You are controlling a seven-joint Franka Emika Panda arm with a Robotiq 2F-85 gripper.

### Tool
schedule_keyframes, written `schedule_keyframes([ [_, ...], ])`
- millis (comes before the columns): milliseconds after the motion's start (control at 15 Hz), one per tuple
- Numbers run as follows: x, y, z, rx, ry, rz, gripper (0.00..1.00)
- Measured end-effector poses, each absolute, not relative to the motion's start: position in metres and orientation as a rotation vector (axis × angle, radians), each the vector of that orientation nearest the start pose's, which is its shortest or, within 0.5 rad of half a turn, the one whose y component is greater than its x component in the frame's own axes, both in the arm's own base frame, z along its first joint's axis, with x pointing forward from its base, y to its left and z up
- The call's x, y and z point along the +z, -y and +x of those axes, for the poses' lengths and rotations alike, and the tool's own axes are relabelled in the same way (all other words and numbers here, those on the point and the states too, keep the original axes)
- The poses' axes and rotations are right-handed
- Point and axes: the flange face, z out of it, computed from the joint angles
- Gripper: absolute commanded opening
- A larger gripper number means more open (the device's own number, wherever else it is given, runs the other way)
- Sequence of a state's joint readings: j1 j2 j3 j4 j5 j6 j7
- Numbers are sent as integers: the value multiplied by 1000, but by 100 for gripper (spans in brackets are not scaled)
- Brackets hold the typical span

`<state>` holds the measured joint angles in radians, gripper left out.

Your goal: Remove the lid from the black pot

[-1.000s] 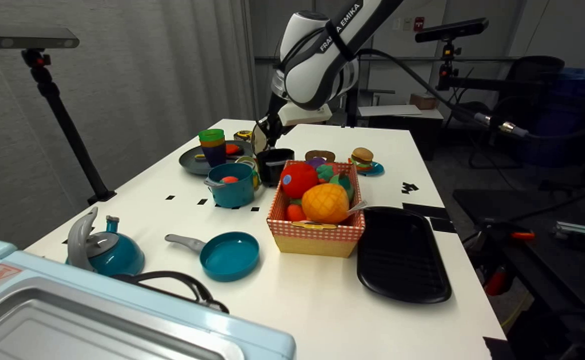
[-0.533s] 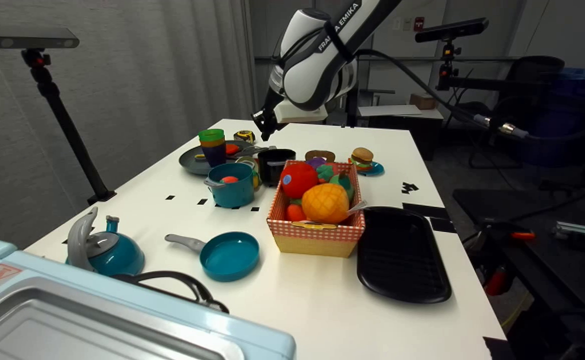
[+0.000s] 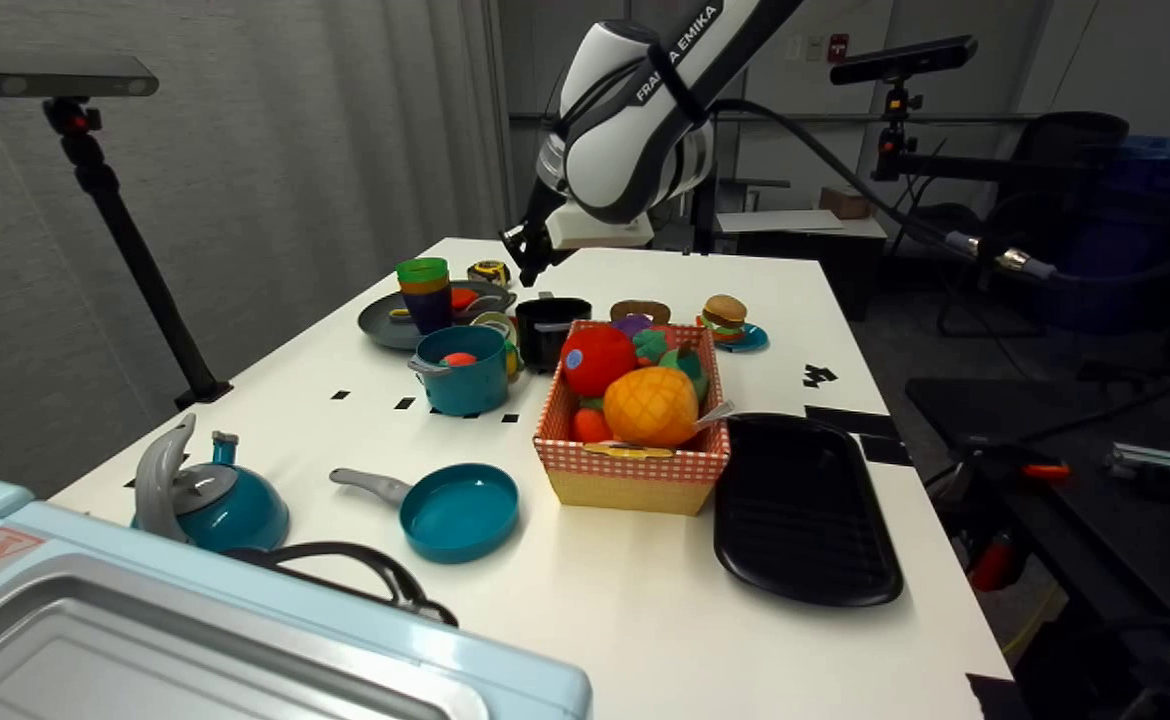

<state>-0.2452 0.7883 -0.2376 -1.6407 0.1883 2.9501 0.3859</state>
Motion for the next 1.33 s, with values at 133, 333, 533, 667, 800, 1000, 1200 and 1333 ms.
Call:
schedule_keyframes([
  [133, 223, 319, 653, -861, -1384, -2773, 0],
  [333, 221, 317, 653, -852, -1360, -2776, 0],
  [533, 219, 318, 653, -846, -1318, -2796, 0],
  [667, 218, 318, 652, -843, -1284, -2813, 0],
  [800, 218, 319, 652, -840, -1251, -2830, 0],
  [1000, 217, 319, 652, -838, -1207, -2851, 0],
  [1200, 217, 320, 652, -837, -1167, -2866, 27],
  [1333, 217, 320, 652, -838, -1152, -2868, 41],
])
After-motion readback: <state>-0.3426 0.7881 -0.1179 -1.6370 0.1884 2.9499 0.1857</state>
